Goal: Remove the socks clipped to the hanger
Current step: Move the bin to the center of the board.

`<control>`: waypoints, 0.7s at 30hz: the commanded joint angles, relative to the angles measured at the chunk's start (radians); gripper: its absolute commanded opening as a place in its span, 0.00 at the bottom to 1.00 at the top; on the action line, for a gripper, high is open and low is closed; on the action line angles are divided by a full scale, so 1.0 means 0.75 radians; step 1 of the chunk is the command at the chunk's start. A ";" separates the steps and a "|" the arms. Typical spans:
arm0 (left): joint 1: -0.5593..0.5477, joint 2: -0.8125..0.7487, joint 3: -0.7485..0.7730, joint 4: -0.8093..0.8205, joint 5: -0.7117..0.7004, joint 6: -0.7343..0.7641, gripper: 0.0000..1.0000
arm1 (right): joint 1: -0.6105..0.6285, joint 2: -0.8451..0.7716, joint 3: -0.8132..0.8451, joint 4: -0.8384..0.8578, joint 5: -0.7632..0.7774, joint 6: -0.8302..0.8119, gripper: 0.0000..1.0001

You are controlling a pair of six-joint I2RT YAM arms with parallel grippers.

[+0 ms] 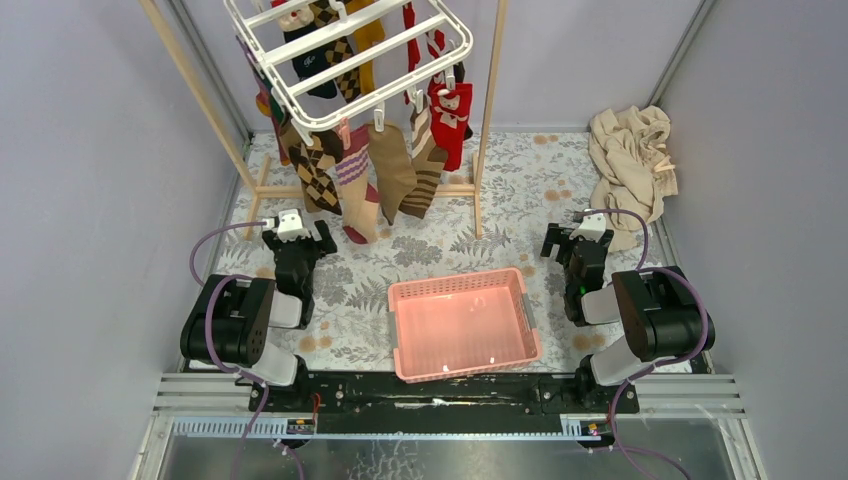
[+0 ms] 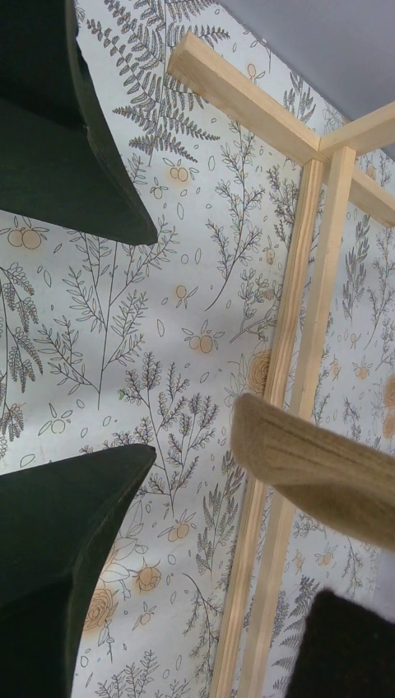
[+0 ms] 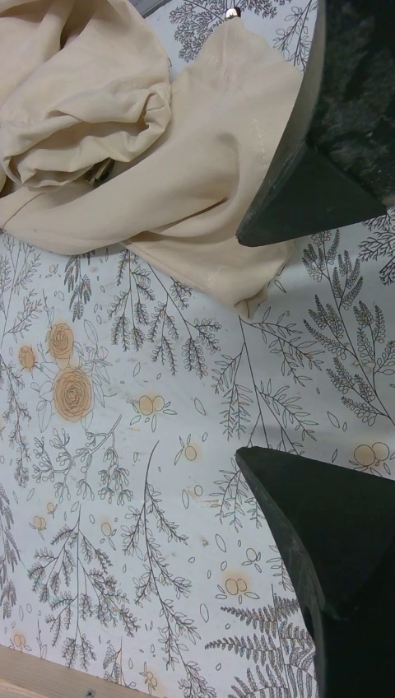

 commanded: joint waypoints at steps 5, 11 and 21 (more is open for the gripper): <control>-0.007 0.008 0.030 0.060 -0.024 0.022 0.98 | -0.011 -0.001 0.025 0.042 -0.023 -0.016 1.00; -0.007 0.007 0.033 0.056 -0.025 0.022 0.98 | -0.011 -0.004 0.005 0.081 -0.020 -0.019 1.00; -0.025 -0.229 -0.013 -0.069 -0.055 0.030 0.99 | -0.011 -0.331 -0.101 -0.030 0.208 0.094 1.00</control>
